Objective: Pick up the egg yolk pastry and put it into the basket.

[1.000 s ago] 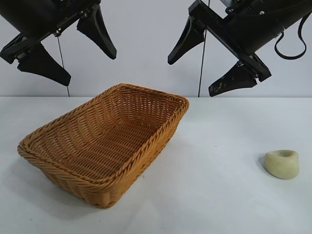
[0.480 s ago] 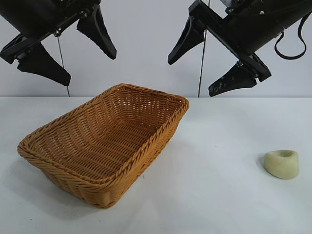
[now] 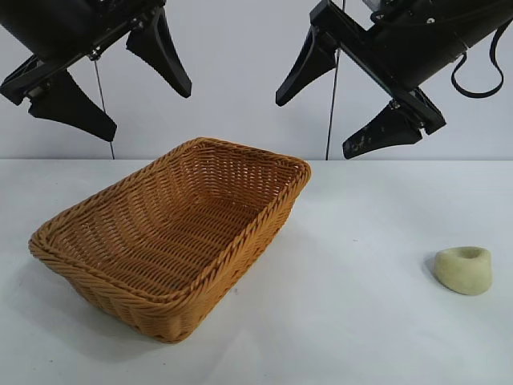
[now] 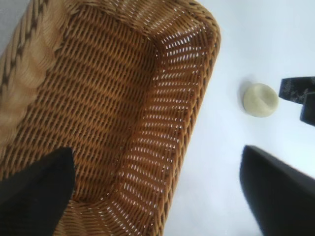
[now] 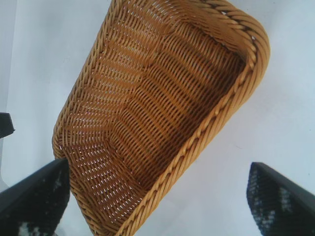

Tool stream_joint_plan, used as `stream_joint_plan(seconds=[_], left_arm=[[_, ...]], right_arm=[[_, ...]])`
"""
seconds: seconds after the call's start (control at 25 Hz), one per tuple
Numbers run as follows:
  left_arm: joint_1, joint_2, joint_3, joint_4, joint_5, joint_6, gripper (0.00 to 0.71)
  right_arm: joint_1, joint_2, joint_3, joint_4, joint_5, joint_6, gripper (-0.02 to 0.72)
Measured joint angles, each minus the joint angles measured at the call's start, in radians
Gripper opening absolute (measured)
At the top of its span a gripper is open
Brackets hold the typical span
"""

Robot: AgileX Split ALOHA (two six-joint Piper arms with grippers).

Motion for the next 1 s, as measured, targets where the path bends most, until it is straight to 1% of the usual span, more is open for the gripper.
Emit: stream_joint_plan(seconds=[0.12, 0.28, 0.4, 0.52, 0.68, 0.84, 1.0], left_arm=[[0.000, 0.000, 0.000, 0.000, 0.000, 0.000, 0.650], [0.016, -0.021, 0.000, 0.009, 0.004, -0.018, 0.650], [0.032, -0.068, 0.000, 0.058, 0.016, -0.080, 0.650], [0.031, -0.124, 0.000, 0.136, 0.065, -0.164, 0.650], [-0.002, -0.210, 0.032, 0.236, 0.104, -0.300, 0.650], [-0.066, -0.280, 0.115, 0.319, 0.107, -0.494, 0.650], [-0.129, -0.291, 0.188, 0.382, 0.102, -0.723, 0.650]], right_arm=[[0.000, 0.000, 0.000, 0.000, 0.000, 0.000, 0.695], [0.000, 0.000, 0.000, 0.000, 0.000, 0.000, 0.695], [0.000, 0.000, 0.000, 0.000, 0.000, 0.000, 0.695], [0.000, 0.000, 0.000, 0.000, 0.000, 0.000, 0.695], [0.000, 0.000, 0.000, 0.000, 0.000, 0.000, 0.695], [0.000, 0.000, 0.000, 0.000, 0.000, 0.000, 0.695], [0.000, 0.000, 0.000, 0.000, 0.000, 0.000, 0.695]])
